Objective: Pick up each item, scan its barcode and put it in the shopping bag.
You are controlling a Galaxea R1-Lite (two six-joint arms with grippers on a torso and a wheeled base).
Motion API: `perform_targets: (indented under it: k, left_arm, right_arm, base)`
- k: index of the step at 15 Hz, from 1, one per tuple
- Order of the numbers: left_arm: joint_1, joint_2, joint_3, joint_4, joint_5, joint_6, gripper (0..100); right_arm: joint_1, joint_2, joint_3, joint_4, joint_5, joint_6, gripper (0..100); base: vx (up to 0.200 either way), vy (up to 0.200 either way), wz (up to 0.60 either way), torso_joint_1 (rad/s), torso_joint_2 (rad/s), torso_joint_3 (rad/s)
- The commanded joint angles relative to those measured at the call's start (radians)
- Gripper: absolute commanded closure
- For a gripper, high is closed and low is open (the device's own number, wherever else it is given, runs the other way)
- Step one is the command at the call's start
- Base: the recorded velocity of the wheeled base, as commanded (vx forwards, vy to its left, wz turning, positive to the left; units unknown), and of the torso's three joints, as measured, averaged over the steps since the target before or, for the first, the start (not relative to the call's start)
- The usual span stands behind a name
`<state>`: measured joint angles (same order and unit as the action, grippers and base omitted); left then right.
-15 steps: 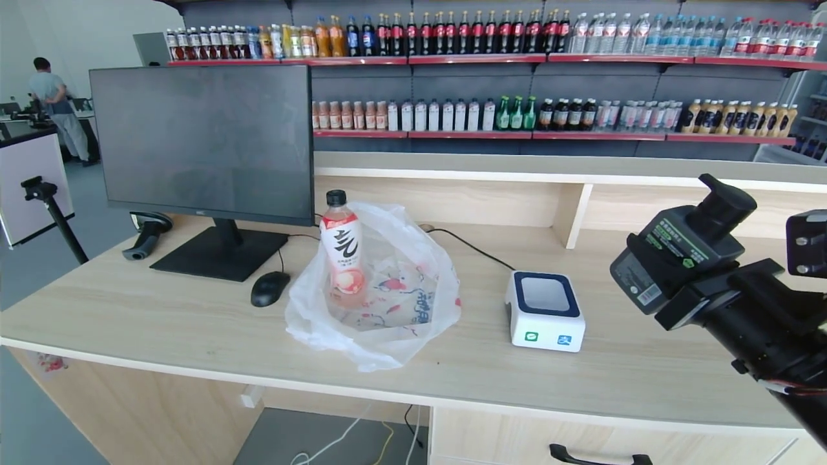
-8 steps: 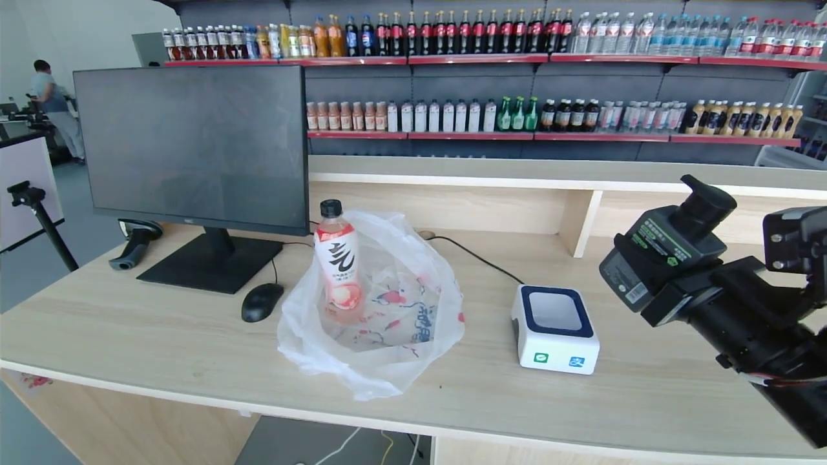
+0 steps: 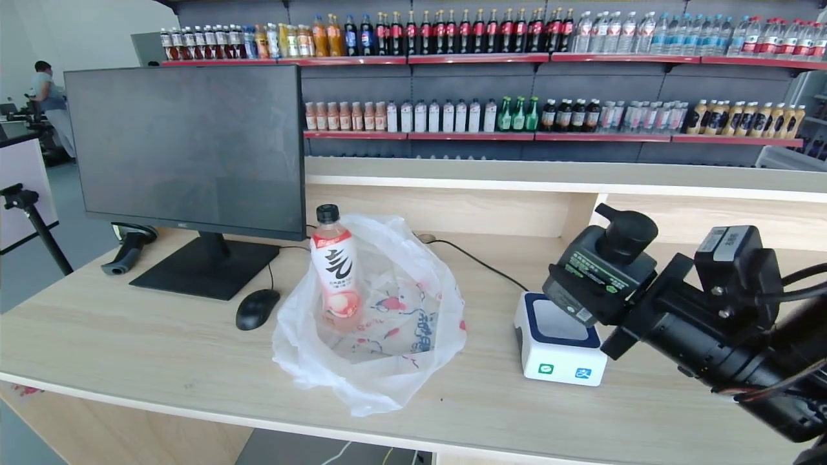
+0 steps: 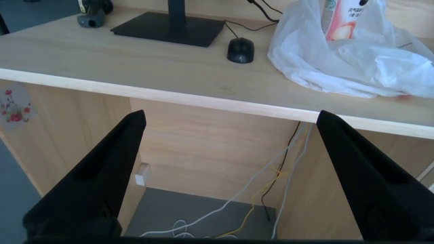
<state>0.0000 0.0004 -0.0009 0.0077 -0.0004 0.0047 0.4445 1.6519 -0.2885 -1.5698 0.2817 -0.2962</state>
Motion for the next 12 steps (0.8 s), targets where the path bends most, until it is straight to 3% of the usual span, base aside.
perform_targets:
  k: [1,3,5,12]
  left_arm:
    - [0.0,0.0,-0.001,0.0,-0.001,0.0,0]
    - [0.0,0.0,0.001,0.0,-0.001,0.0,0]
    - [0.0,0.0,0.001,0.0,0.0,0.0,0]
    - [0.002,0.0,-0.001,0.0,-0.001,-0.002,0]
  right_arm:
    - [-0.032,0.072,-0.012,-0.001,0.091,-0.081,100]
    - [-0.058,0.134,-0.061,-0.001,0.212,-0.196,100]
    - [-0.067,0.175,-0.11,-0.001,0.225,-0.282,100]
    - [-0.084,0.201,-0.075,-0.001,0.231,-0.466,100]
  base:
    - [0.0,0.0,0.0,0.0,0.0,0.0]
    - [0.0,0.0,0.0,0.0,0.0,0.0]
    - [0.0,0.0,0.0,0.0,0.0,0.0]
    - [0.0,0.0,0.0,0.0,0.0,0.0]
